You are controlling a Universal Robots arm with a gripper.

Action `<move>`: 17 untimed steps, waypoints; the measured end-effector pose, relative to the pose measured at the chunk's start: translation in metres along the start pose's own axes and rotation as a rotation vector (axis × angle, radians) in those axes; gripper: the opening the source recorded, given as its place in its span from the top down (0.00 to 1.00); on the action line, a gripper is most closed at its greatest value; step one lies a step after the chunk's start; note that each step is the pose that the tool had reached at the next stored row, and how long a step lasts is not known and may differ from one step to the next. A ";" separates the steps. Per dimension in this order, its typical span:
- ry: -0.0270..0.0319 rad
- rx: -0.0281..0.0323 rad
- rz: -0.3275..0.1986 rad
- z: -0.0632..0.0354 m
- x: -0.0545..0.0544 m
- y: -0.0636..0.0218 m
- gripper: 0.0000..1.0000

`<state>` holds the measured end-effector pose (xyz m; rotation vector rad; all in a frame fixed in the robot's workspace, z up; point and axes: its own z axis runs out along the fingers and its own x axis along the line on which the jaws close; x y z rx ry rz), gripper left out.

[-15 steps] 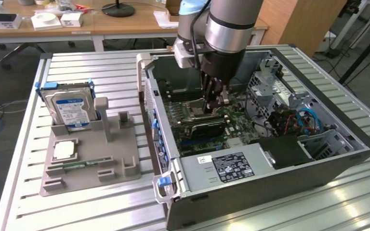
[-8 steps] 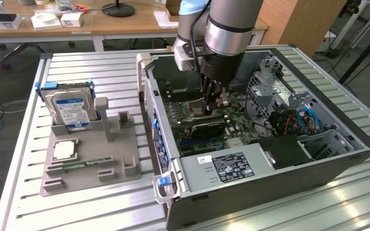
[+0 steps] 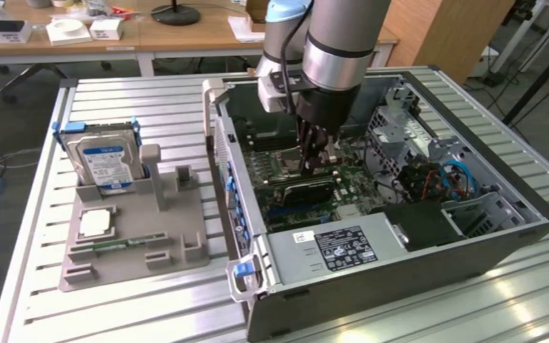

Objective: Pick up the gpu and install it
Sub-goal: 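Press down on the gpu until it lock into place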

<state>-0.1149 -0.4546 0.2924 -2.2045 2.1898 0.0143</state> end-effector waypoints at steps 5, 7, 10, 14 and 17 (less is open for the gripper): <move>0.0000 0.0001 0.000 0.0000 0.003 0.0000 0.90; -0.0001 0.0001 0.000 0.0016 0.003 0.0001 0.90; -0.0001 0.0001 0.000 0.0063 0.003 0.0004 0.90; 0.0000 0.0000 0.000 0.0100 0.003 0.0007 0.90; 0.0002 -0.0001 0.000 0.0100 0.003 0.0008 0.90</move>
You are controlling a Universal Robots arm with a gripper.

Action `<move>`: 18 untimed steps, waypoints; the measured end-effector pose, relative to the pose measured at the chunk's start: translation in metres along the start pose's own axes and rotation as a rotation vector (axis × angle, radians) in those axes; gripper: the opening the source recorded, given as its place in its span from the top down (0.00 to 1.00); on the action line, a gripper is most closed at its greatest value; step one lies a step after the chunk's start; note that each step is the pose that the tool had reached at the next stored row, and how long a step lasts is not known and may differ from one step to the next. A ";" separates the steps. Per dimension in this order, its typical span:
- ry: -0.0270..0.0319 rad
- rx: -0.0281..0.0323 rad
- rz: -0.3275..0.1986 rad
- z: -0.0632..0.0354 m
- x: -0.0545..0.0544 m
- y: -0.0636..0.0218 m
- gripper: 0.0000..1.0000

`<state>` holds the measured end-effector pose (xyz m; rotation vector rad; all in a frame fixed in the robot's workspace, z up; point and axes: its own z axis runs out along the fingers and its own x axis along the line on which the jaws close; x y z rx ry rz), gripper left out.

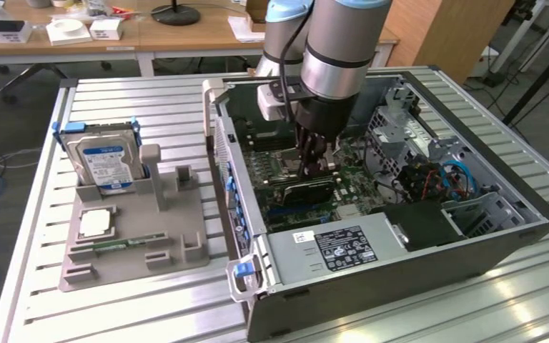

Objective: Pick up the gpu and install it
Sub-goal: 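Press down on the gpu until it lock into place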

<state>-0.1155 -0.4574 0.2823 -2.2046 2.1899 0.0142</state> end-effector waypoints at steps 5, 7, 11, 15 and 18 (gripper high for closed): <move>-0.0001 0.0001 0.000 0.0007 0.000 0.0006 0.90; -0.0005 0.0003 0.000 0.0013 0.000 0.0019 0.90; -0.0005 0.0001 0.000 0.0020 0.000 0.0058 0.90; -0.0005 0.0001 0.000 0.0051 0.000 0.0062 0.90; -0.0004 0.0001 0.000 0.0050 0.000 0.0063 0.90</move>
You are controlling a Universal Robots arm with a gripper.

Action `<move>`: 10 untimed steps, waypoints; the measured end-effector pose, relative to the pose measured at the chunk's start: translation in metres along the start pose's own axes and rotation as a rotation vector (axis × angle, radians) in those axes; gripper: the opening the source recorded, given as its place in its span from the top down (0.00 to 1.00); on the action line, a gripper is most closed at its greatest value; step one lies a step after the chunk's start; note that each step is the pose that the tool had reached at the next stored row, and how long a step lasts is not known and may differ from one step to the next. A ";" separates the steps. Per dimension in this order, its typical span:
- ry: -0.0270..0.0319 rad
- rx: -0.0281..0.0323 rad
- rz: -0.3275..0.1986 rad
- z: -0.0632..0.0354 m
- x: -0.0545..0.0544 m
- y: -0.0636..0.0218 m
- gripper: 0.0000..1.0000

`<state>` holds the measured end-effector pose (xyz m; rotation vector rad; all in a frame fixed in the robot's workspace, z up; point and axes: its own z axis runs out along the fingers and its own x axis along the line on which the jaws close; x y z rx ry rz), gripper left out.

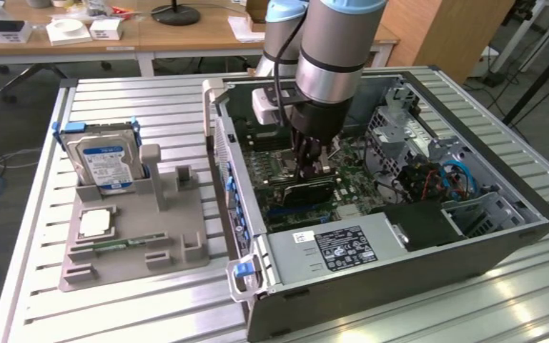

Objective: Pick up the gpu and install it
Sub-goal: 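Press down on the gpu until it lock into place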

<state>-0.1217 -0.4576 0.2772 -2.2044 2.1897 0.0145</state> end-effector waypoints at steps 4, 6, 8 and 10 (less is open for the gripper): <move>-0.0003 0.0002 0.000 0.0008 0.000 0.0001 0.90; -0.0002 0.0001 0.000 0.0012 -0.001 0.0001 0.90; -0.0002 0.0001 0.000 0.0015 -0.001 0.0002 0.90; -0.0001 0.0000 0.000 0.0014 -0.001 0.0002 0.90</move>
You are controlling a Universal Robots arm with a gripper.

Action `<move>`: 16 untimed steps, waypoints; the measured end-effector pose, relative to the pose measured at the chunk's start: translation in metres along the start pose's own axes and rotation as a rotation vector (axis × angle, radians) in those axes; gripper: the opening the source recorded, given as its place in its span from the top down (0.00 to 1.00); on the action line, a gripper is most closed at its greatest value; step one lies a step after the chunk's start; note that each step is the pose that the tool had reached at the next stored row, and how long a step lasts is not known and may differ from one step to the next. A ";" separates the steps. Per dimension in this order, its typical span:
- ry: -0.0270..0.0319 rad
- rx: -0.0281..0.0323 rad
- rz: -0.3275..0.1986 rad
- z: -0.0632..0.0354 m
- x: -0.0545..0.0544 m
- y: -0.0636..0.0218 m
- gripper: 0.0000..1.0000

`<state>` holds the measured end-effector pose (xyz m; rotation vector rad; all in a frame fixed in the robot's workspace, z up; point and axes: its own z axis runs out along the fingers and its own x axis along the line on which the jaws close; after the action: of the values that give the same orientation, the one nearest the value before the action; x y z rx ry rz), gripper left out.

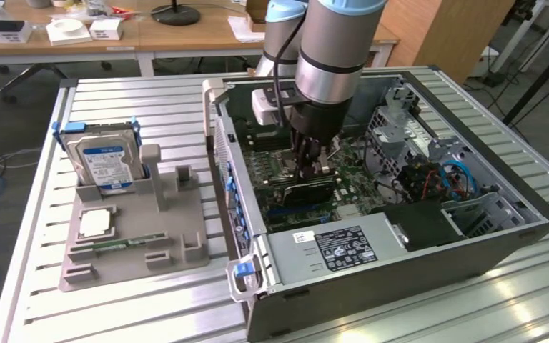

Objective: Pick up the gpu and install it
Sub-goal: 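Press down on the gpu until it lock into place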

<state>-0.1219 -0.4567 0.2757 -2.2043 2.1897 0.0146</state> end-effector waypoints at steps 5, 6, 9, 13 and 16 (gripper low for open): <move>-0.0003 0.0002 0.000 0.0012 0.000 0.0003 0.90; -0.0002 0.0001 0.000 0.0017 0.000 0.0003 0.90; 0.0000 0.0000 0.000 0.0026 0.000 0.0004 0.90; -0.0002 0.0001 0.000 0.0039 0.000 0.0004 0.90; 0.0000 0.0000 0.000 0.0038 0.000 0.0004 0.90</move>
<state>-0.1222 -0.4567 0.2719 -2.2043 2.1897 0.0146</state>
